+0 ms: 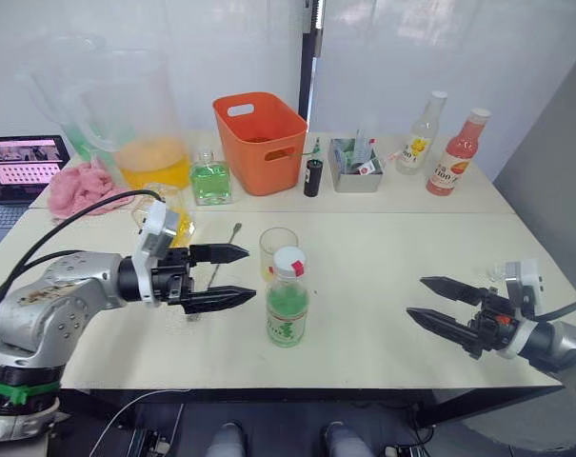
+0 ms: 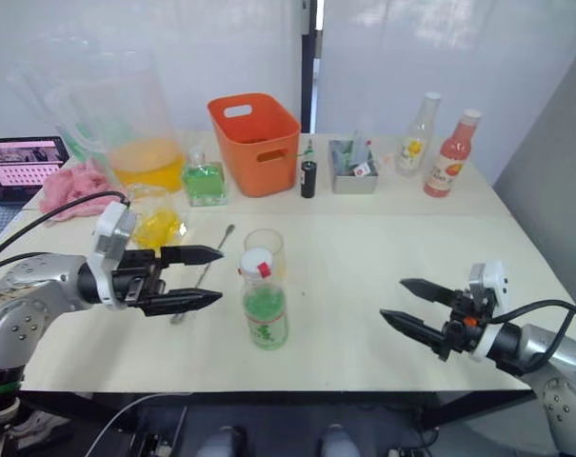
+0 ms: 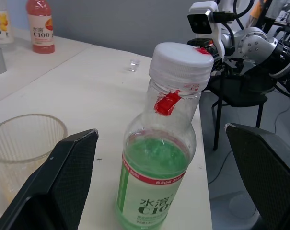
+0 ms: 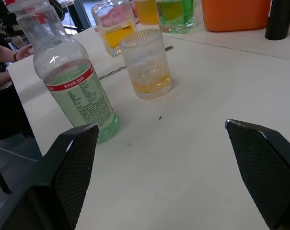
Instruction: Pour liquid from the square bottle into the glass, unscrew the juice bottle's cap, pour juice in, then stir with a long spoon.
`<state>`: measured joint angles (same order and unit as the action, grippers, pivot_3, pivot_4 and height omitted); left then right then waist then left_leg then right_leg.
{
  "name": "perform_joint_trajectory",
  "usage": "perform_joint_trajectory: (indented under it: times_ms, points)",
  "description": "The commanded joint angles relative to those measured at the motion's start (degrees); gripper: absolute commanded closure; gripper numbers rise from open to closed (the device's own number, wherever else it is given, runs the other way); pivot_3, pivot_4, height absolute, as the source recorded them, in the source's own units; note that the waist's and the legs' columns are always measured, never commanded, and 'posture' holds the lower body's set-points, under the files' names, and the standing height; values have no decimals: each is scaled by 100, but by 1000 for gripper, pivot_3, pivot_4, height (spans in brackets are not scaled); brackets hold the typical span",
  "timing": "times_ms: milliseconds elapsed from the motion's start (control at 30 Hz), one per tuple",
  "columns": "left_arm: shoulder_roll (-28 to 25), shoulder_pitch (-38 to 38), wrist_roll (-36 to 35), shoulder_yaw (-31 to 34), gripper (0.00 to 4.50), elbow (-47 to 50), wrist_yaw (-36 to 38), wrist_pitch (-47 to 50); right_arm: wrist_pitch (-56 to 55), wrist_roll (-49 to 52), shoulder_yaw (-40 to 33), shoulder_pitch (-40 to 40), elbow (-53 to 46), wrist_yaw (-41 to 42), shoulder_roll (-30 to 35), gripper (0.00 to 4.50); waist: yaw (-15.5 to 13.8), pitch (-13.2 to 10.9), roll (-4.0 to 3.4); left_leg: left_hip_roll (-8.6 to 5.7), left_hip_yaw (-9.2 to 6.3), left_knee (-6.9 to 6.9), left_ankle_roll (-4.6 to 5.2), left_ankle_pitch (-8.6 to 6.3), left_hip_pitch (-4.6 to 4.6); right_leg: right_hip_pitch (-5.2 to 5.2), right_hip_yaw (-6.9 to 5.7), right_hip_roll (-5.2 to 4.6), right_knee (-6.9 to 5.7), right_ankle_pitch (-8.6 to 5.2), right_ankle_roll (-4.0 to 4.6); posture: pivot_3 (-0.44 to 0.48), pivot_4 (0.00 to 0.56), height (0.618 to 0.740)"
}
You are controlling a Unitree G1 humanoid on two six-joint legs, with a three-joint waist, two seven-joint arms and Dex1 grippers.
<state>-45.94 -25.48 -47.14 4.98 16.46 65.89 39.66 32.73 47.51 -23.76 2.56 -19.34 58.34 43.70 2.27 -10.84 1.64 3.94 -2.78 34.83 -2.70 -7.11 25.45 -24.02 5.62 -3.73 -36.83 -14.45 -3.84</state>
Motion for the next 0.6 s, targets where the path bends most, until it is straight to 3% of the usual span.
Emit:
perform_joint_trajectory:
  times_ms: [33,333,600]
  points:
    - [197,-233,197,-300,0,67,74,-202,0,144,-220,23,-280,-99,44,45,-13,0,0,0,0,0,0,0,1,1,0,0,1,0,-1,0,150,738]
    - [772,-703,628,-790,0,-279,259,-599,-55,203,-310,294,-516,-251,13,45,-3,0,0,0,-3,1,1,0,2,0,1,2,0,2,-4,0,150,738]
    - [955,-860,929,-1058,0,-398,473,-829,-112,179,-450,444,-570,-281,7,45,3,0,0,0,-5,2,1,1,2,2,2,4,-2,4,-7,0,150,738]
